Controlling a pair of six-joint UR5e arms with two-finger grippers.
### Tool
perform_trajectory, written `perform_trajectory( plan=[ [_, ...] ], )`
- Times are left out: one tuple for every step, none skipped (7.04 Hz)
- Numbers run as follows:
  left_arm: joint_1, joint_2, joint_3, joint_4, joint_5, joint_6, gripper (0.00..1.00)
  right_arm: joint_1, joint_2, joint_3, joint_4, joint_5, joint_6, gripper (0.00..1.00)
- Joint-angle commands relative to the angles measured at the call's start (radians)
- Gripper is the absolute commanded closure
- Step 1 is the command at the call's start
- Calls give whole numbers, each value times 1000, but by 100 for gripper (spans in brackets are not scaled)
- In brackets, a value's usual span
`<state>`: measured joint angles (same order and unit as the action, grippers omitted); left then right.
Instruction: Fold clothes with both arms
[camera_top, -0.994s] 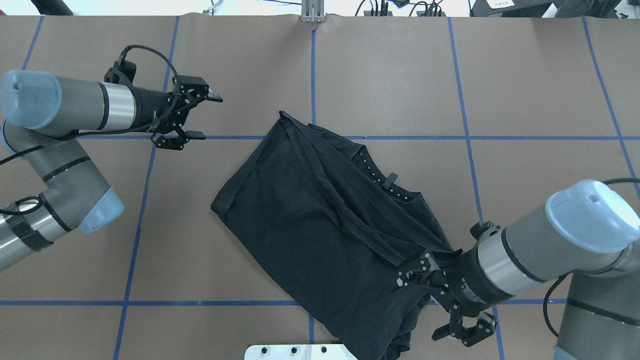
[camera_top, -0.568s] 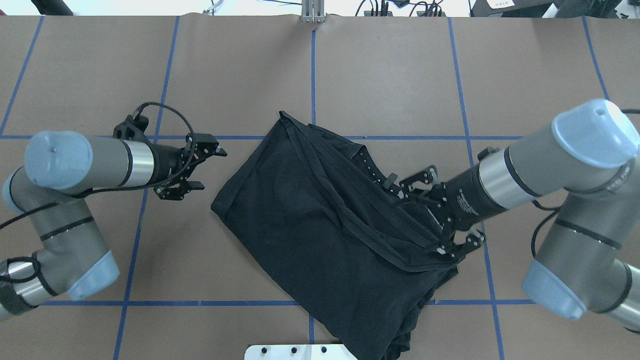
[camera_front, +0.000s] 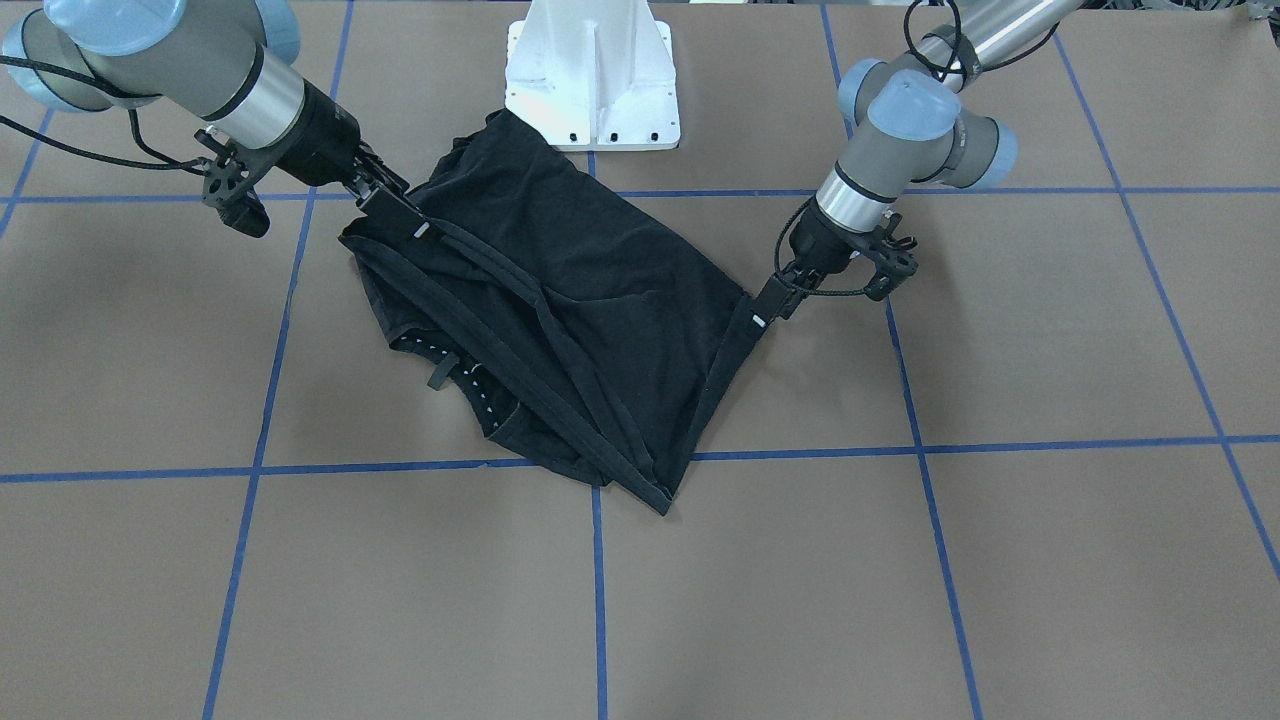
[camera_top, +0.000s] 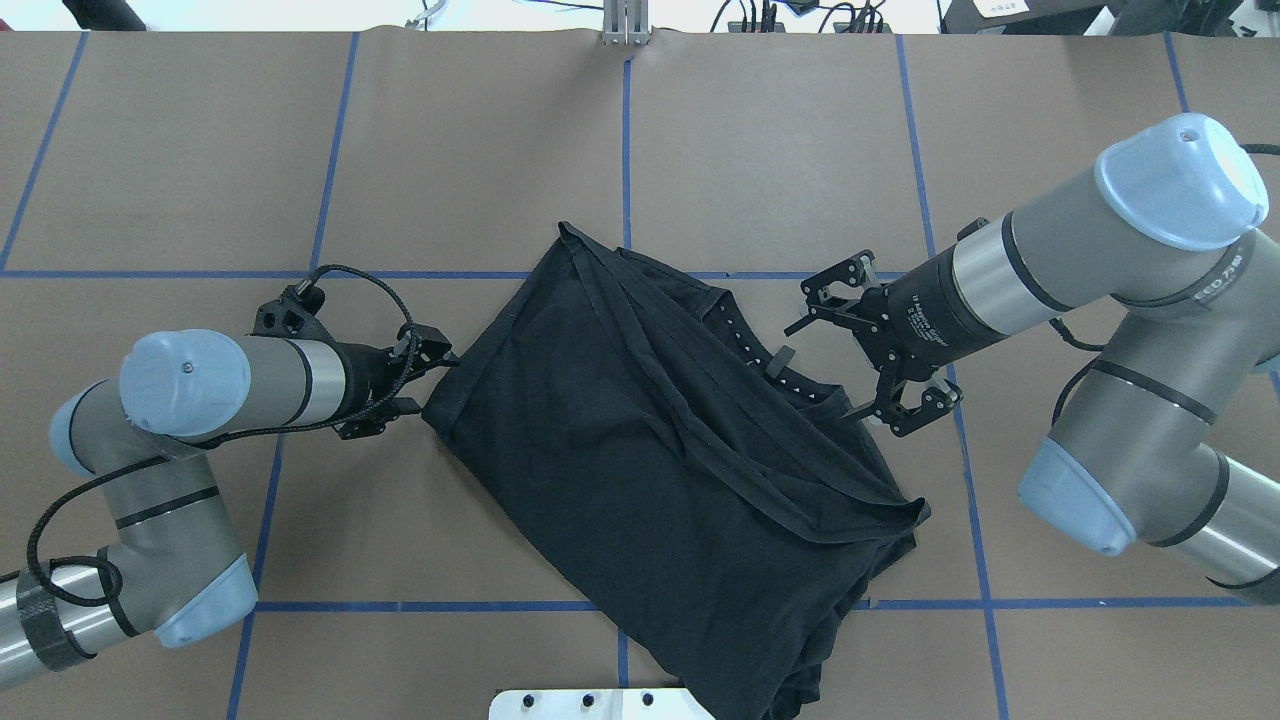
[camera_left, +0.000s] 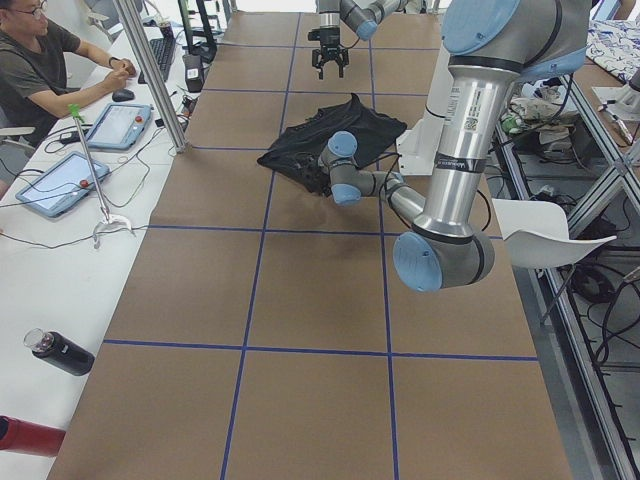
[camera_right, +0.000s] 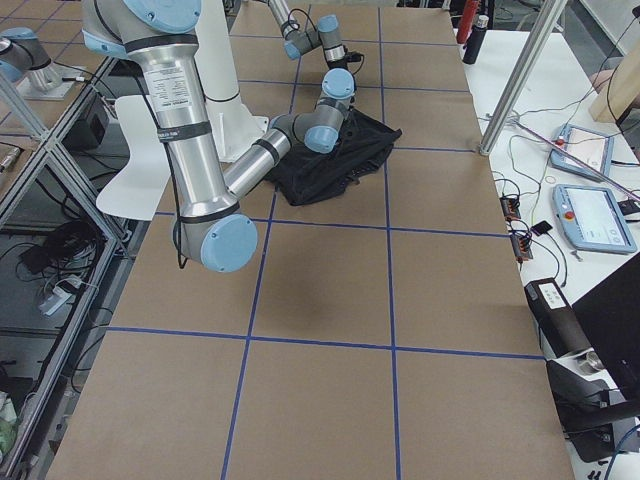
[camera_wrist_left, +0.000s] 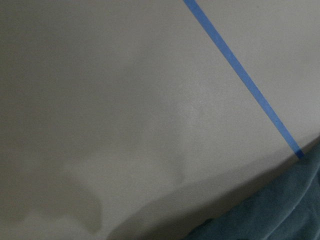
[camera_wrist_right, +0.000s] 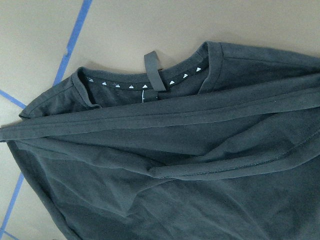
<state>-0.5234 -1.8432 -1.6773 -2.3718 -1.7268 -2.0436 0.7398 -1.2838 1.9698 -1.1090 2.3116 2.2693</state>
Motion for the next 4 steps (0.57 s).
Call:
perform_trajectory(
  plan=[
    [5, -7, 28, -1, 3, 0, 26, 0, 0, -2, -2, 2, 1, 0],
    [3, 1, 10, 0, 1, 0, 26, 0, -2, -2, -2, 2, -1, 0],
    [2, 5, -1, 2, -2, 0, 26, -2, -2, -2, -2, 0, 1, 0],
    [5, 5, -1, 3, 0, 0, 26, -2, 3, -2, 0, 0, 1, 0]
  ],
)
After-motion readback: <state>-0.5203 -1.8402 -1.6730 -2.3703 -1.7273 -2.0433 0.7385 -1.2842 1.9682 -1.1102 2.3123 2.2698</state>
